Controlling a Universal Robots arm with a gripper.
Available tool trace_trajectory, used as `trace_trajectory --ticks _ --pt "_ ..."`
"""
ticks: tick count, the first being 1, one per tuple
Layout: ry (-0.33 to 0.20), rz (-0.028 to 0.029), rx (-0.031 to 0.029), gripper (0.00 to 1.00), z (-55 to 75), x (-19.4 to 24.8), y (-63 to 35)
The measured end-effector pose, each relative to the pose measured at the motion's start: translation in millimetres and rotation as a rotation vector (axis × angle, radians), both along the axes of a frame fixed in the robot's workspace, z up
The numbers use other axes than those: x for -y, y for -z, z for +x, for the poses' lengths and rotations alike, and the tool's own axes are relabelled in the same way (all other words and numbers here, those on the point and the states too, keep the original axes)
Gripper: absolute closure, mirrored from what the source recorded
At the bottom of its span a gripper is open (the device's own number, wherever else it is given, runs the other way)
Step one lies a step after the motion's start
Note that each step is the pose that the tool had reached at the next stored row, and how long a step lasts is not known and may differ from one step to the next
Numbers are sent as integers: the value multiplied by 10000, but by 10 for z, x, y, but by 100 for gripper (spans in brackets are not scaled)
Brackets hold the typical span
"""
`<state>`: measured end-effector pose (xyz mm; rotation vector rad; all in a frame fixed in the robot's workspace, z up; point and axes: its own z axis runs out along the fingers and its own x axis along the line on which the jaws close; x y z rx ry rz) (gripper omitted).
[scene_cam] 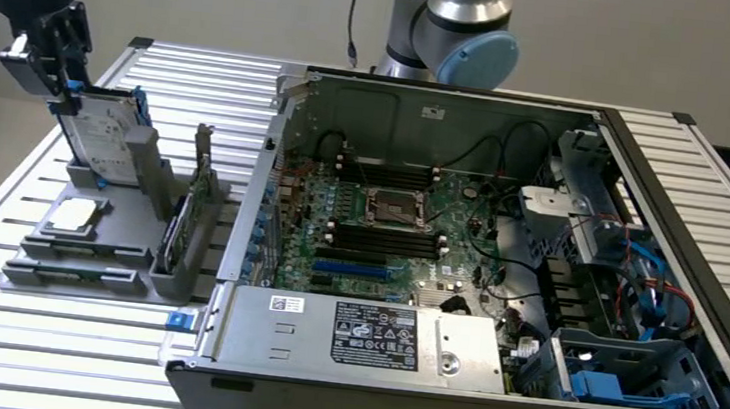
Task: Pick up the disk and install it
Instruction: 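Pick up the disk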
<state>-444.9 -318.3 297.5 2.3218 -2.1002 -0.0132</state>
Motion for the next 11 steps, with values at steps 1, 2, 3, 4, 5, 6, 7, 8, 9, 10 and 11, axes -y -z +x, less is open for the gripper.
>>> trace_trajectory --ticks 1,2,3,4,5,6,7,8,9,10,11 --pt "0 -3 1 46 0 -11 4" --pt "0 -8 1 46 0 -21 6" --pt "0 -15 1 46 0 -29 8" --pt "0 -23 1 46 0 -35 11" --pt "0 -32 2 46 0 -37 14" --pt "-1 -45 1 46 0 -37 18" --pt "0 -62 0 46 0 -37 21" --pt "2 -80 0 46 0 -38 25" --pt "3 -98 0 46 0 -38 28" --pt "6 -116 0 46 0 -38 32" --pt "10 -133 0 46 0 -38 36"
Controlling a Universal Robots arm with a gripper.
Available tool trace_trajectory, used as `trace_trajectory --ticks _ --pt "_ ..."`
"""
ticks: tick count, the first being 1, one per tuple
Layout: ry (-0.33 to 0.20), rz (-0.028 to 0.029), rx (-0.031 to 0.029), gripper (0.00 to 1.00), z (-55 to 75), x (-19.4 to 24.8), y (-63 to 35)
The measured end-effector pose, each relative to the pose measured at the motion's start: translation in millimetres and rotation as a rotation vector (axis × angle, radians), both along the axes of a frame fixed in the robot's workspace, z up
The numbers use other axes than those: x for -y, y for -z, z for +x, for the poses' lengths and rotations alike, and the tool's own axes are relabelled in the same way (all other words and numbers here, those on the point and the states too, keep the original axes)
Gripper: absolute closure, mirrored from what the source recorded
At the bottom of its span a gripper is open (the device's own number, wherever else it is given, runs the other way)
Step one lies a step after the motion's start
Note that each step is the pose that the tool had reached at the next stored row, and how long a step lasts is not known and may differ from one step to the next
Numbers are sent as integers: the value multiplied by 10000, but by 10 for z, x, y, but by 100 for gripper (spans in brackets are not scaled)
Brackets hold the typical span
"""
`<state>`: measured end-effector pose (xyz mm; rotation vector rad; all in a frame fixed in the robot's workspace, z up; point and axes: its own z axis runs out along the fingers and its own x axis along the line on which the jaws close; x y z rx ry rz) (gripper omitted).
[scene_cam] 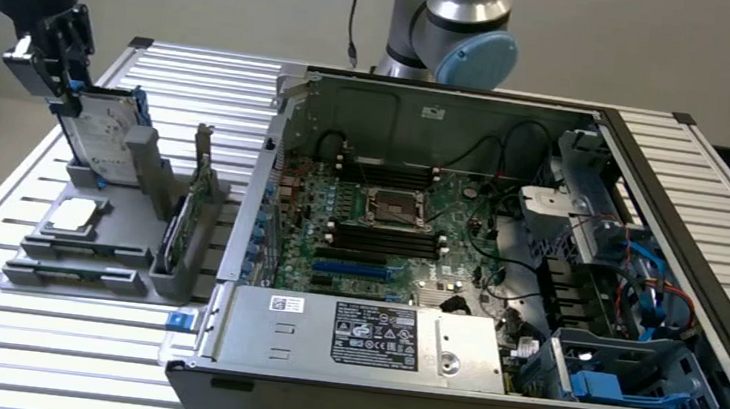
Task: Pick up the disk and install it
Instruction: 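Pick up the disk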
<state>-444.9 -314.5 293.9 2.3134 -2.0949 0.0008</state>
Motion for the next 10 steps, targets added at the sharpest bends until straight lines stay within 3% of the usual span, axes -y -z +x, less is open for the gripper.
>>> trace_trajectory --ticks 5,10 --pt "88 -78 -2 46 0 1 11" --pt "253 -94 -2 46 0 0 17"
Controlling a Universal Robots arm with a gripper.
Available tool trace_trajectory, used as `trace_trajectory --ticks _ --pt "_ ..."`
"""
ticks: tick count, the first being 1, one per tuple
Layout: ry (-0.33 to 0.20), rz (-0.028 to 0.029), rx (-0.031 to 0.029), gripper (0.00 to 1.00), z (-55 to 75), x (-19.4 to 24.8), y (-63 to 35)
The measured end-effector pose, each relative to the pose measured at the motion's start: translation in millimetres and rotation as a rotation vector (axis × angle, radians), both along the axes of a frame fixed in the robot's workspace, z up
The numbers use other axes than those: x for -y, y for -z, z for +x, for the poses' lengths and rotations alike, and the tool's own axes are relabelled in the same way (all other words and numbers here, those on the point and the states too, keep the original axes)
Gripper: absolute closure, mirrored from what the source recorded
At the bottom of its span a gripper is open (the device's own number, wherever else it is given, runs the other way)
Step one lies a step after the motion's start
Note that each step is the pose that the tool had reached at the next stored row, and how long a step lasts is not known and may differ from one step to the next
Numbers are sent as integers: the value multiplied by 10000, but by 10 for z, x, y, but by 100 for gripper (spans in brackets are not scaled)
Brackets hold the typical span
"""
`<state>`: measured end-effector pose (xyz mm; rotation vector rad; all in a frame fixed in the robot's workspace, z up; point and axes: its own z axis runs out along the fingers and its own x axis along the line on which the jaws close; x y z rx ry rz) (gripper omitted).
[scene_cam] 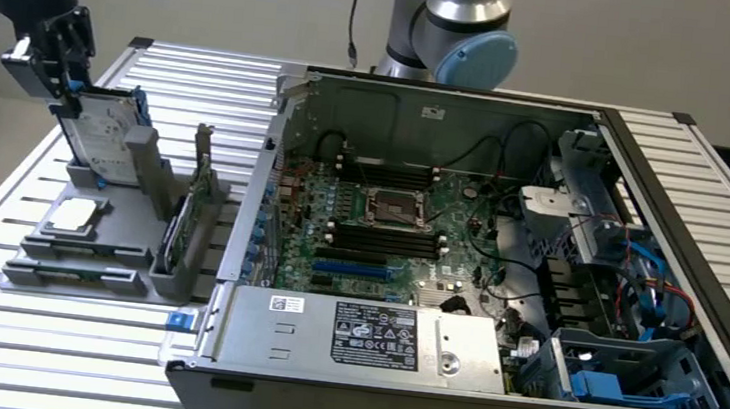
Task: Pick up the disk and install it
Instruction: 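Pick up the disk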
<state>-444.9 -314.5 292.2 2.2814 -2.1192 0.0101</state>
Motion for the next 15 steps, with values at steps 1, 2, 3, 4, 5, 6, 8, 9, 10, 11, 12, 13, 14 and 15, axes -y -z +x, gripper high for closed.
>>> trace_trajectory --ticks 1,2,3,4,5,6,8,9,10,11,12,13,14,15 --pt "28 0 0 46 0 0 0" --pt "54 0 1 46 0 0 1" --pt "80 0 1 46 0 0 1" --pt "105 0 0 46 0 0 2" --pt "130 0 0 46 0 0 2" --pt "150 -1 1 46 0 0 2" --pt "180 -3 0 46 0 0 2" --pt "189 -4 1 46 0 0 3" --pt "193 -6 1 46 0 0 3" --pt "196 -9 1 46 1 0 3" --pt "199 -12 1 46 1 0 3" --pt "201 -15 1 48 0 0 3" --pt "202 -18 1 48 0 0 3" --pt "202 -21 0 55 0 0 3"
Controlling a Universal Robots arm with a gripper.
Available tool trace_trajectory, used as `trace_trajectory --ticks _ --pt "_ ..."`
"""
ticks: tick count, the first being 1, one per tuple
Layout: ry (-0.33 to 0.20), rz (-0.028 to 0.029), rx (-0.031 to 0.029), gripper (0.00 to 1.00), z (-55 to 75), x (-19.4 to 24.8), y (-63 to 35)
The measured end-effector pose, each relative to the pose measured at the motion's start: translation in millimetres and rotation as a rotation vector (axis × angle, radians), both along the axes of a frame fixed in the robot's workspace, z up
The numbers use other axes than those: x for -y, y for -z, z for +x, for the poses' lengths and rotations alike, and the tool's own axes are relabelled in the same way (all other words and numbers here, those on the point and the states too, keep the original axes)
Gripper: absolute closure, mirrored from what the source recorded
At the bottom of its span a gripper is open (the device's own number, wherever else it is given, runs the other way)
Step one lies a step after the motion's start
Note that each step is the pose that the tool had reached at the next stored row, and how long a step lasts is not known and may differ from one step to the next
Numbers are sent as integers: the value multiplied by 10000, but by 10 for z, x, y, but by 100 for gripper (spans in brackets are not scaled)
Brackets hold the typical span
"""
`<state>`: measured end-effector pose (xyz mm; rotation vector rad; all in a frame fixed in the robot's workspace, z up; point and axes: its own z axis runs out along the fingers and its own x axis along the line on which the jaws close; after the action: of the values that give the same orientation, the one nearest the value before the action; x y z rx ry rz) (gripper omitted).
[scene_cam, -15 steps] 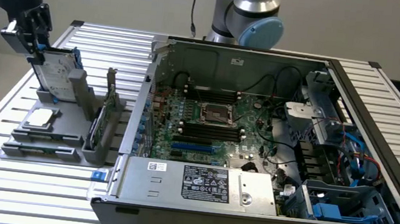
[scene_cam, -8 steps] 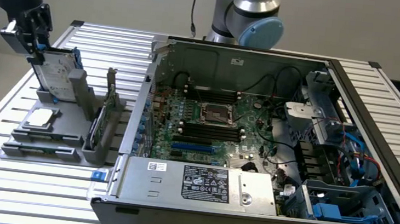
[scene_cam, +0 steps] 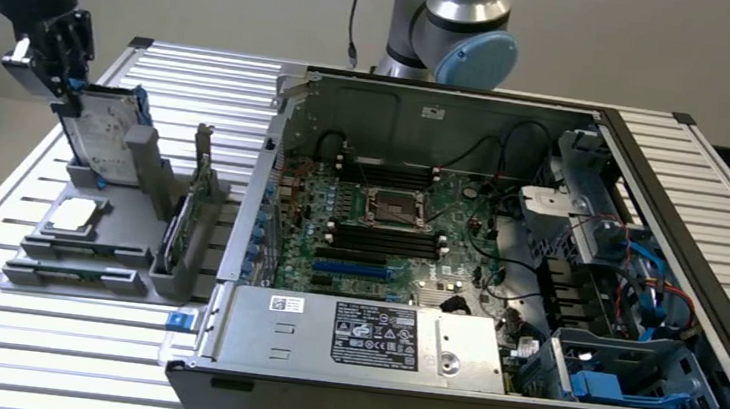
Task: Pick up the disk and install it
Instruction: 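Pick up the disk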
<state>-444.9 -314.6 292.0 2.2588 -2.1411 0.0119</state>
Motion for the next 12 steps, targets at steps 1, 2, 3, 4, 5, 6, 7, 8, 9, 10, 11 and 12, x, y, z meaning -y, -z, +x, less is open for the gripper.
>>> trace_trajectory --ticks 1,2,3,4,5,6,7,8,9,10,11,12 --pt "0 0 1 55 0 0 1" --pt "1 -2 1 62 0 0 0" --pt "1 -3 1 62 0 0 0" --pt "2 -4 1 62 0 0 0" --pt "2 -4 0 62 0 0 0" --pt "3 -4 0 62 0 0 0" --pt "3 -4 0 62 0 0 0" --pt "3 -6 -1 62 0 0 0" --pt "5 -5 -1 64 0 0 -1" --pt "3 -4 -1 67 0 0 0" --pt "4 -4 0 67 0 -1 0" --pt "3 -3 0 67 0 0 0"
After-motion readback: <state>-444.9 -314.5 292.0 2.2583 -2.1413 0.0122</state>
